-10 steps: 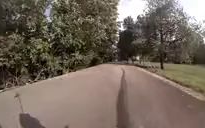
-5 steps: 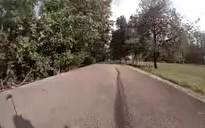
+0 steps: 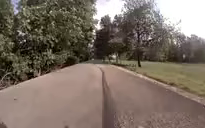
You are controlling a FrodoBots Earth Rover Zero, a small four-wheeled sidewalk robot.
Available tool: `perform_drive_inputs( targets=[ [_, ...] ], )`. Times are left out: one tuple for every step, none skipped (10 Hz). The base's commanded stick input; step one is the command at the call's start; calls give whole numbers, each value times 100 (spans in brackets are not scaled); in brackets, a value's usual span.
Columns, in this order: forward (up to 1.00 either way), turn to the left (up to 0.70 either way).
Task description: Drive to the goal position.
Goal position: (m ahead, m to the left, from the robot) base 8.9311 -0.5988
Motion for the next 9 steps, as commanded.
perform_drive_inputs(
  targets=[
    [70,0],
    [70,0],
    [70,0],
    [70,0],
    [70,0],
    [70,0],
    [70,0],
    [70,0],
    [70,0]
  ],
)
